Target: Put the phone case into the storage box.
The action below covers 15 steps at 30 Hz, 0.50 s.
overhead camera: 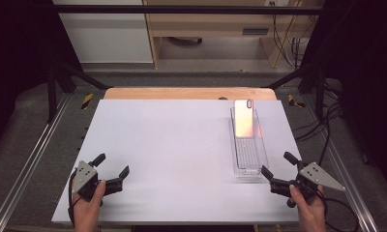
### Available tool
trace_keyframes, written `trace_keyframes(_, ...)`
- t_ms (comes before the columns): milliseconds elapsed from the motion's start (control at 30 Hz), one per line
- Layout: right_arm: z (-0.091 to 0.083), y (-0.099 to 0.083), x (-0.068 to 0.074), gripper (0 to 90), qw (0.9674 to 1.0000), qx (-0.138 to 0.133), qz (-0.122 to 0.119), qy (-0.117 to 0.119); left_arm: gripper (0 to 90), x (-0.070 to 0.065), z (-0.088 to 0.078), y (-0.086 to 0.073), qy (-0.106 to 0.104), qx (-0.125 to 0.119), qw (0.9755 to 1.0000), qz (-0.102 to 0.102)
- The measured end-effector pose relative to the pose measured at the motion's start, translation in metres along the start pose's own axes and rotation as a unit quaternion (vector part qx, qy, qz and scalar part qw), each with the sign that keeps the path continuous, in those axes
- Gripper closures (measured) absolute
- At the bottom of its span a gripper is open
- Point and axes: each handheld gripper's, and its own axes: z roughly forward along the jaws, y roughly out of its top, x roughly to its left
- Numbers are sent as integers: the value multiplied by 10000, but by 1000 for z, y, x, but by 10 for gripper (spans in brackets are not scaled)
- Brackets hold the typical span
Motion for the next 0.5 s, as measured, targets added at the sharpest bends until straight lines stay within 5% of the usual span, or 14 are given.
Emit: trace_keyframes(500,4,-5,9,39,9998,51,-65,160,17,0,0,0,-45,-9,10000,19)
